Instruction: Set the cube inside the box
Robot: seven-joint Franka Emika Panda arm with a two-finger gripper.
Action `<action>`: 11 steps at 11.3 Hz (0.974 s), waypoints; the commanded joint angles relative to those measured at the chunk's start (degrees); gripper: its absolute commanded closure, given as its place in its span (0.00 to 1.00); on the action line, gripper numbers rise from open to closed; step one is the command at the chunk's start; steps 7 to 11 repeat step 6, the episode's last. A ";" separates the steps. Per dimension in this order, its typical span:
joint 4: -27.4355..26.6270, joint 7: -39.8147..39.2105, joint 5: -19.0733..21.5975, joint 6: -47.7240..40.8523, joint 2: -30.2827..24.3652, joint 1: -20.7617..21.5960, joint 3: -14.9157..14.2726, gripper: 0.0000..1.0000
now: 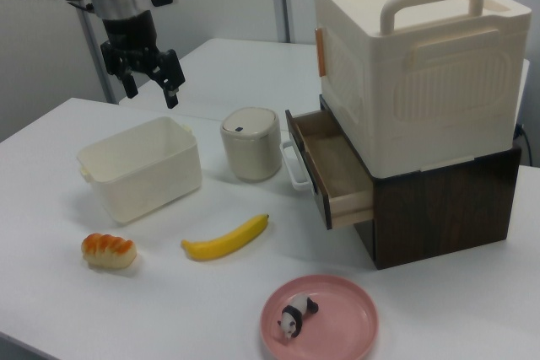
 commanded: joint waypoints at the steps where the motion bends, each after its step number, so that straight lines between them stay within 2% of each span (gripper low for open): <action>1: -0.35 4.13 0.86 -0.51 0.19 0.10 0.62 0.00; 11: -0.44 3.61 0.59 -0.51 0.27 0.27 0.62 0.00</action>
